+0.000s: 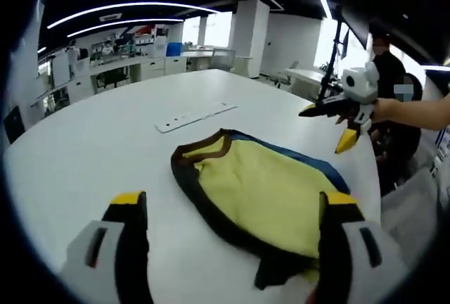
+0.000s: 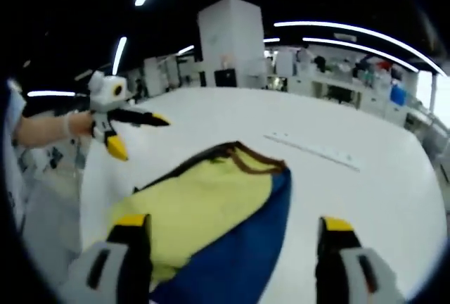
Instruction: Fold the garment on the visible template until the final outline fits inside the template.
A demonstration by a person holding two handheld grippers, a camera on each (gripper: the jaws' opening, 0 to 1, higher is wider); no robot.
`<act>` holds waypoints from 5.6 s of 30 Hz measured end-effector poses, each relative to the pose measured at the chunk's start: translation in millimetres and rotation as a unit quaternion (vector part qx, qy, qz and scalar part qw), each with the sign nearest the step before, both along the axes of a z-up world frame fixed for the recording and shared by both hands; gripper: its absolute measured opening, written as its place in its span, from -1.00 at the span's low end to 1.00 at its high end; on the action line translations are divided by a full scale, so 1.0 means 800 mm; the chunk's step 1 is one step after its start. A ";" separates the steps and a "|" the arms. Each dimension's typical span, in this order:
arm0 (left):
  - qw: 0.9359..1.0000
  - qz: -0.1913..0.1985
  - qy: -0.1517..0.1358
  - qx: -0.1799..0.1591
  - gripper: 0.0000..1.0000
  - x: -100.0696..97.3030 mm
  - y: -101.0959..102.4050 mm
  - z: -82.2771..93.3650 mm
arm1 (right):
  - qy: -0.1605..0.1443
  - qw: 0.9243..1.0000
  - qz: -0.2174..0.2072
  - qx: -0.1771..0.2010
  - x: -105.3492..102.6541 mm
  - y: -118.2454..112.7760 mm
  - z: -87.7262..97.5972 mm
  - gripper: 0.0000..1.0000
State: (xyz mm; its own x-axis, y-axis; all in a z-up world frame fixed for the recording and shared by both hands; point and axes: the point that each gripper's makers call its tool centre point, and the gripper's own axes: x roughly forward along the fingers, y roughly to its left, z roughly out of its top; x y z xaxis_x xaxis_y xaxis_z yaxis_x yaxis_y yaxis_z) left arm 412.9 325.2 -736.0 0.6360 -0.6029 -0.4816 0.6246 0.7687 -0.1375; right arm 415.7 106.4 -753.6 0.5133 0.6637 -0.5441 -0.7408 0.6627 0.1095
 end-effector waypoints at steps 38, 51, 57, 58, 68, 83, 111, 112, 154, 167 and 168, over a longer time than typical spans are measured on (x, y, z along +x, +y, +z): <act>0.999 0.020 -0.011 -0.026 0.87 -0.144 -0.006 0.022 | 0.125 0.978 -0.151 0.075 -0.082 -0.086 -0.077 -0.54; 0.999 0.029 -0.004 -0.037 0.84 -0.154 -0.005 0.020 | 0.212 0.935 -0.221 0.178 -0.094 -0.054 -0.100 -0.74; 0.999 0.036 0.001 -0.039 0.82 -0.157 0.000 0.015 | 0.211 0.935 -0.211 0.190 -0.102 -0.045 -0.089 -1.00; 0.999 0.037 0.002 -0.040 0.82 -0.157 0.001 0.014 | 0.208 0.932 -0.216 0.202 -0.099 -0.046 -0.082 -1.00; 0.998 0.043 0.007 -0.045 0.80 -0.158 0.001 0.009 | 0.142 0.948 -0.161 0.234 -0.073 -0.012 0.021 -1.00; 0.998 0.045 0.009 -0.048 0.78 -0.166 -0.004 0.010 | 0.144 0.975 -0.055 0.162 -0.085 0.133 -0.019 -1.00; 0.997 0.048 0.018 -0.058 0.77 -0.161 -0.008 0.002 | 0.146 0.986 -0.009 0.084 -0.098 0.152 -0.062 -0.78; 0.997 0.048 0.019 -0.057 0.77 -0.161 -0.007 0.001 | 0.139 0.987 -0.002 0.080 -0.100 0.150 -0.061 -0.74; 0.996 0.050 0.041 -0.053 0.73 -0.176 -0.003 -0.017 | 0.075 0.990 -0.119 0.014 -0.045 0.005 -0.102 -0.42; 0.996 0.056 0.041 -0.063 0.72 -0.175 -0.002 -0.020 | 0.043 0.995 -0.056 -0.064 -0.055 0.017 -0.112 -0.66; 0.996 0.056 0.041 -0.063 0.72 -0.176 -0.003 -0.020 | 0.035 0.996 -0.044 -0.075 -0.056 0.018 -0.114 -0.70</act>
State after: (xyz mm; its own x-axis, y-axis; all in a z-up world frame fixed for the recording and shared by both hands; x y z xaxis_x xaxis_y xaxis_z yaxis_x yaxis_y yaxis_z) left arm 272.4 323.0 -752.3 0.6642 -0.5896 -0.4596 0.5185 0.8062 -0.2849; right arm 371.2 121.2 -844.8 0.5231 0.5254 -0.6710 -0.6725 0.7382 0.0538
